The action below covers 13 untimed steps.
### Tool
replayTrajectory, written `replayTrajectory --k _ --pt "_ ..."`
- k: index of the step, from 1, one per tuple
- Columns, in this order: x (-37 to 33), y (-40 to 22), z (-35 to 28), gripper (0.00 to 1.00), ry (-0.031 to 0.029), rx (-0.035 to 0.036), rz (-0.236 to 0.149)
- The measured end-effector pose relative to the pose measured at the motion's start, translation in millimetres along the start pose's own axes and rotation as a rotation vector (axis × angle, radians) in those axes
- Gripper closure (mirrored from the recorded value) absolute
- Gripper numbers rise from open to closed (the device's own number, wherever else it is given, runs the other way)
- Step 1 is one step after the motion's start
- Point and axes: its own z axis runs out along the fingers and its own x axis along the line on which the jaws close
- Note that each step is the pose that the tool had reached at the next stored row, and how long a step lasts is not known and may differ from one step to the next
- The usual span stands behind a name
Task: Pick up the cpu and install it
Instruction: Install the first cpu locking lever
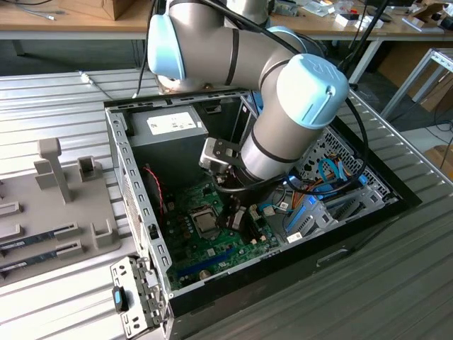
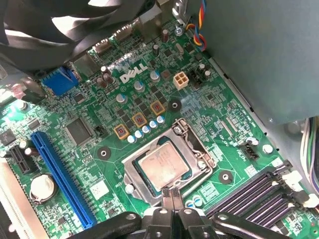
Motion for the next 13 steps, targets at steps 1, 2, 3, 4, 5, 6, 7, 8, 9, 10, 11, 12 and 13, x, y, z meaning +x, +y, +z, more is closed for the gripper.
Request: replayTrajectory --k 1,2,3,4,5,6,7,8,9,10,11,12,13 --pt "0.1 -0.1 0.1 0.89 0.0014 0.0010 0.000" --pt "0.4 -0.3 0.5 0.89 0.0038 0.0024 0.001" --pt "0.6 -0.5 1.1 0.89 0.0045 0.0029 0.001" --pt "0.7 -0.8 2.0 0.89 0.0052 0.0032 0.001" --pt "0.7 -1.1 3.1 0.89 0.0054 0.0034 0.001" --pt "0.8 -1.3 4.1 0.89 0.0057 0.0035 0.001" --pt "0.8 -1.5 5.4 0.89 0.0058 0.0035 0.001" --pt "0.4 -2.4 7.5 0.89 0.0058 0.0034 0.001" --pt "-0.4 -3.6 8.1 0.89 0.0057 0.0033 0.001" --pt "-0.6 -4.0 8.0 0.89 0.0057 0.0033 0.001" --pt "-0.9 -4.7 8.1 0.89 0.0055 0.0032 0.001" --pt "-1.7 -6.1 8.0 0.89 0.0055 0.0032 0.001" --pt "-2.4 -7.4 7.9 0.89 0.0049 0.0035 0.001"
